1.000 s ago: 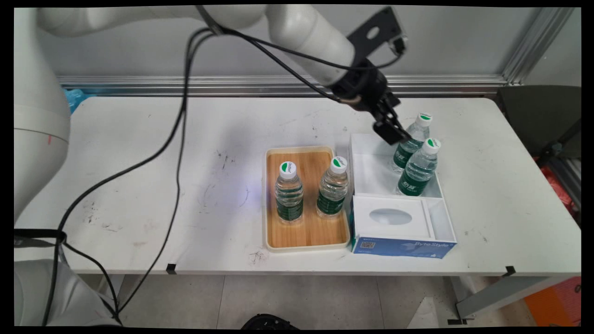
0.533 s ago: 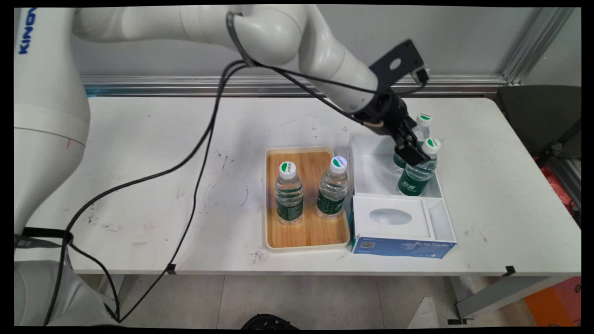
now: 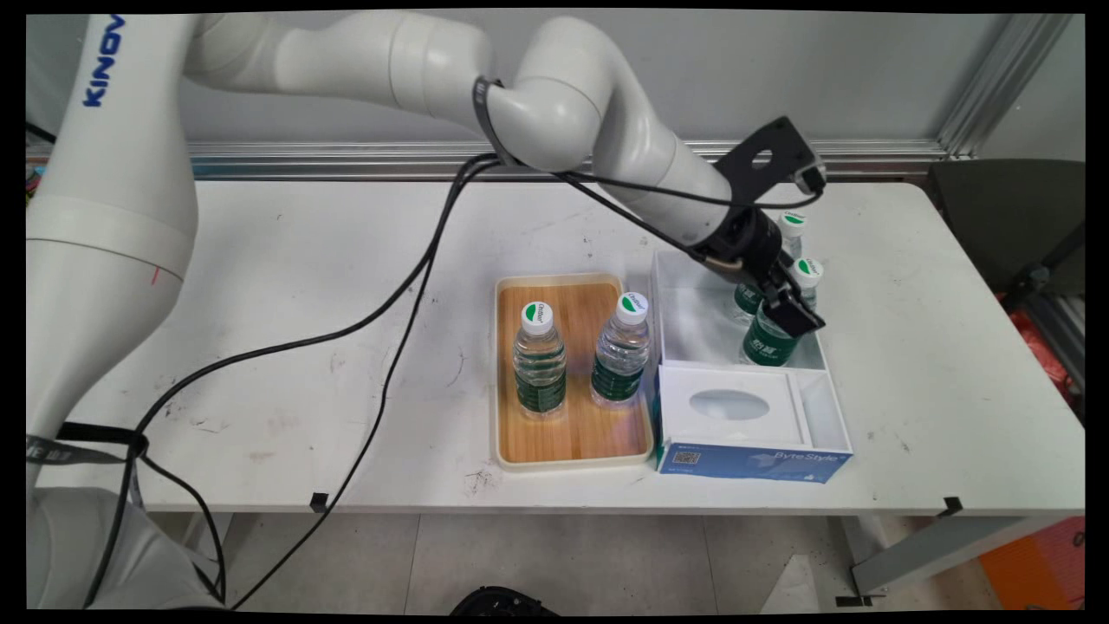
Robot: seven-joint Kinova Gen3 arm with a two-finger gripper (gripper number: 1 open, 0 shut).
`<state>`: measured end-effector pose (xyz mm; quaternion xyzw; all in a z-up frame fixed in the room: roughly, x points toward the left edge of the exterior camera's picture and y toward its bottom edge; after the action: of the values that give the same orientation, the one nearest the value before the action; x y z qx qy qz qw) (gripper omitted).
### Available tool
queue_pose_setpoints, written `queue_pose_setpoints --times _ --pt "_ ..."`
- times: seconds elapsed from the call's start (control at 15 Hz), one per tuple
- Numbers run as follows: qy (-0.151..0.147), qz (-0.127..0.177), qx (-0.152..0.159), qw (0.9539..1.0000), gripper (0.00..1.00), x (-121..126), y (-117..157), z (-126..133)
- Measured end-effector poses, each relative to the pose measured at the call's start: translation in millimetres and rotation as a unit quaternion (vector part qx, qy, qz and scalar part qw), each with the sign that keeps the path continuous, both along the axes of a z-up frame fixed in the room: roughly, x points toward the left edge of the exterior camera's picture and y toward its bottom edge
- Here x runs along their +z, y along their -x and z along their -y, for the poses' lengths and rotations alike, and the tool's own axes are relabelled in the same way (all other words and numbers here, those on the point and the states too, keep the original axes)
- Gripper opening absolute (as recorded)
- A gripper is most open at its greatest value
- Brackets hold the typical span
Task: Pick up the green bottle from the white box, then place the picked object on the tray
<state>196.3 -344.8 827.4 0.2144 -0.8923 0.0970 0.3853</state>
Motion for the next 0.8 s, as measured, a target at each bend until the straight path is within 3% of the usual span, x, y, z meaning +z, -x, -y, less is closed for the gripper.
queue_pose_setpoints --times 0.33,0.4,0.8 --pt "-0.007 0.002 0.008 0.9999 1.00 -17.2 7.3 0.6" --pt "-0.008 0.002 0.008 0.9999 0.00 -19.7 8.2 0.4" --pt "-0.014 0.003 0.014 0.9998 0.00 -28.2 8.5 -2.5"
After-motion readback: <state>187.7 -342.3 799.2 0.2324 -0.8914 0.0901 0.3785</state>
